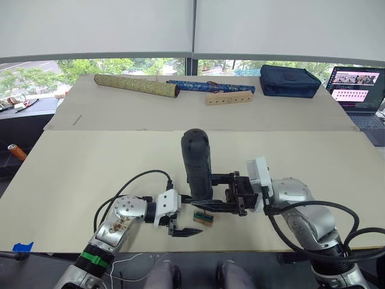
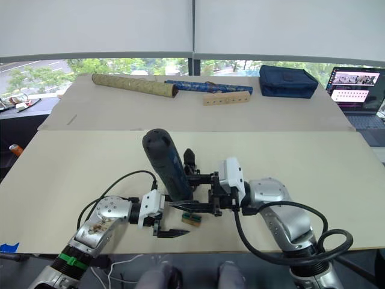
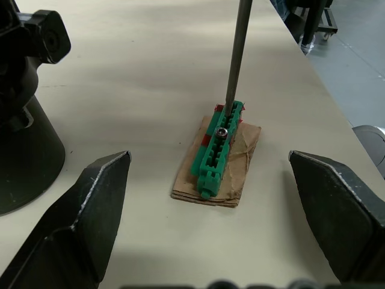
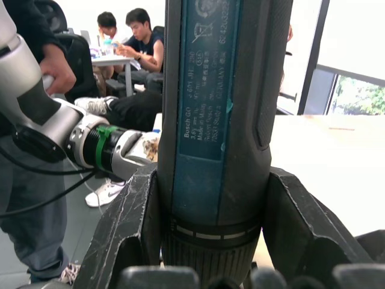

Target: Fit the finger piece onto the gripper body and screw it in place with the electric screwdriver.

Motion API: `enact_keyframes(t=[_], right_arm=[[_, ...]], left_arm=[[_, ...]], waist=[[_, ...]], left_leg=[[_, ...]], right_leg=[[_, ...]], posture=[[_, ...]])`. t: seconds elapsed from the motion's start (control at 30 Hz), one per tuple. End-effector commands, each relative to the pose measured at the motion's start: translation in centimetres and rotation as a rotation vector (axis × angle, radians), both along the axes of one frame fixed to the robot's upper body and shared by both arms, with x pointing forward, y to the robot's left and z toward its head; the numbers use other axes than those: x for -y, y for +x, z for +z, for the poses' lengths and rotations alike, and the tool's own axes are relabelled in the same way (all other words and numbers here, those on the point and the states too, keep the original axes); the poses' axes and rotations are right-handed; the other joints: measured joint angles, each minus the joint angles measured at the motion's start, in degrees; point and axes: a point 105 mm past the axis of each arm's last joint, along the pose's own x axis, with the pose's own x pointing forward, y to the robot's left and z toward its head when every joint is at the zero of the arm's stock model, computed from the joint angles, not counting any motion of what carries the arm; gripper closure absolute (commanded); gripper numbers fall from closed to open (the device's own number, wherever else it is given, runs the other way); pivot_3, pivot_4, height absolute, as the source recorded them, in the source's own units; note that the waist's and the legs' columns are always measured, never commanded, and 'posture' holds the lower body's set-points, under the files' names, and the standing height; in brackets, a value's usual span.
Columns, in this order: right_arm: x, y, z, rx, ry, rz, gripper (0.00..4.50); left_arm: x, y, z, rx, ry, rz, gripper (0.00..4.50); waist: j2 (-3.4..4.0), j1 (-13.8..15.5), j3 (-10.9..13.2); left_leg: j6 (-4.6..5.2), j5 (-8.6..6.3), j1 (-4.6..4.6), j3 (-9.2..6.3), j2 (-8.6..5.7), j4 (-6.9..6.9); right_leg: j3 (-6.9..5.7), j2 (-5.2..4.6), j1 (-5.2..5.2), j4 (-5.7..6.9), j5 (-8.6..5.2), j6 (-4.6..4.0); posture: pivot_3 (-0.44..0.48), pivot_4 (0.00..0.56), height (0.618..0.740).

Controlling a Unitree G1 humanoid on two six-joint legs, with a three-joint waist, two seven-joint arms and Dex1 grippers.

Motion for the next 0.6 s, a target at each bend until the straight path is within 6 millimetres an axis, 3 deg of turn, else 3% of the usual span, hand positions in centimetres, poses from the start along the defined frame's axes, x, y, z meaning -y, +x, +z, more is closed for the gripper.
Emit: enact_keyframes(t=[0.03,0.6], right_arm=[[-0.2,-0.9,2.1,0.082,0.068,0.028,2.57],[-0.2,-0.6,1.0,0.074,0.056,0.012,2.57]], left_arm=[[-0.2,-0.9,-2.5,-0.095,0.057,-0.001,0.05],[-0.3,-1.0,-2.6,-0.098,0.059,0.0,0.05]], waist=[[0.0,0.01,0.0],[0.0,0.01,0.0]], left_leg=[[0.01,-0.01,0.0,0.0,0.0,0.0],[0.03,-0.02,0.0,0.0,0.0,0.0]], right_leg=[[0.0,0.0,0.0,0.0,0.0,0.0],[0.0,0.0,0.0,0.01,0.0,0.0]], posture=[[0.0,0.15,0.74],[0.0,0.15,0.74]])
